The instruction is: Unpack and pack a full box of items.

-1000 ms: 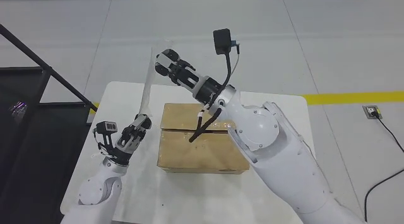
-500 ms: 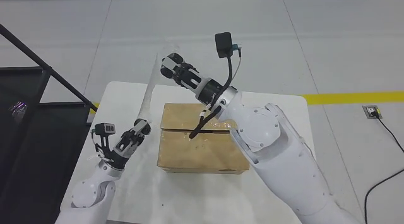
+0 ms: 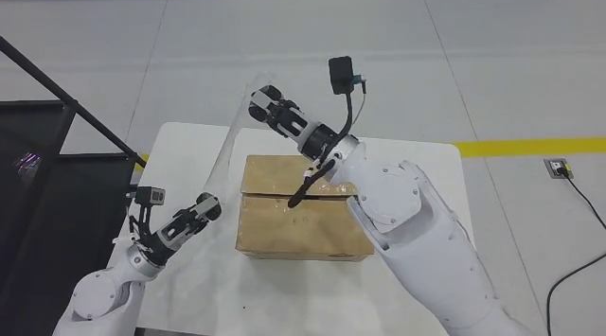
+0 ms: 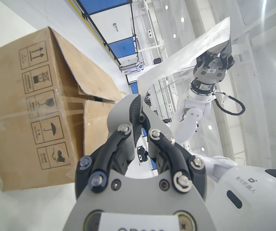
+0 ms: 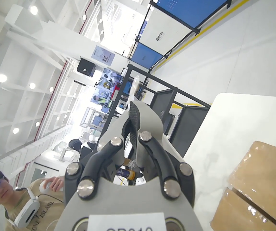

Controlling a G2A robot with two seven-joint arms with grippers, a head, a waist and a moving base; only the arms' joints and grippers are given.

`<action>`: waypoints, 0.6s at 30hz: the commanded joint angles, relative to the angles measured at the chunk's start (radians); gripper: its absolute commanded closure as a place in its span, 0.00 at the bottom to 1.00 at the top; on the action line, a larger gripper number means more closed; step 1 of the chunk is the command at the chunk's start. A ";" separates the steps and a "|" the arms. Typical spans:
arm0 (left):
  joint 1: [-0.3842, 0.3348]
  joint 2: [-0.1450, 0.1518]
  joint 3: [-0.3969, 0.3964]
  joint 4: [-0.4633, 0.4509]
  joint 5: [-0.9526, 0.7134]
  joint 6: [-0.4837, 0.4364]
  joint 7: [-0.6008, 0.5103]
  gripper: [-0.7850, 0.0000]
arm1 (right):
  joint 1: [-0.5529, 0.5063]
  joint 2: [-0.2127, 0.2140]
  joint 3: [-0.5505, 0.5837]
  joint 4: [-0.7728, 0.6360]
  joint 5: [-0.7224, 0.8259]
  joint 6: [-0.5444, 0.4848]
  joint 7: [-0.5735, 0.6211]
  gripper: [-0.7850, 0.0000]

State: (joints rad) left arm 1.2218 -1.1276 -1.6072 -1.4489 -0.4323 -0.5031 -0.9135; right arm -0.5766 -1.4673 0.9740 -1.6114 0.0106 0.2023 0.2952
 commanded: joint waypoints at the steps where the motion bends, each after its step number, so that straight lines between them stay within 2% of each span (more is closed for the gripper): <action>1: -0.009 0.004 -0.002 0.000 0.018 0.014 -0.011 1.00 | -0.030 0.000 0.007 -0.042 -0.011 0.101 -0.030 1.00; 4: -0.024 0.010 -0.003 0.002 0.049 0.040 -0.039 1.00 | -0.094 0.005 0.026 -0.124 -0.014 0.233 -0.043 1.00; 8: -0.048 0.018 0.000 0.005 0.096 0.066 -0.090 1.00 | -0.178 0.015 0.067 -0.260 0.024 0.409 0.001 1.00; 16: -0.096 0.038 0.014 0.016 0.146 0.111 -0.240 1.00 | -0.299 0.029 0.114 -0.435 -0.008 0.672 -0.020 1.00; 18: -0.104 0.043 0.006 0.024 0.150 0.121 -0.261 1.00 | -0.300 0.030 0.114 -0.437 -0.013 0.686 -0.022 1.00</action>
State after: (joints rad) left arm 1.1209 -1.0875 -1.5960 -1.4294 -0.2858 -0.3882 -1.1652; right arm -0.8776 -1.4374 1.0880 -2.0492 -0.0019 0.8934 0.2734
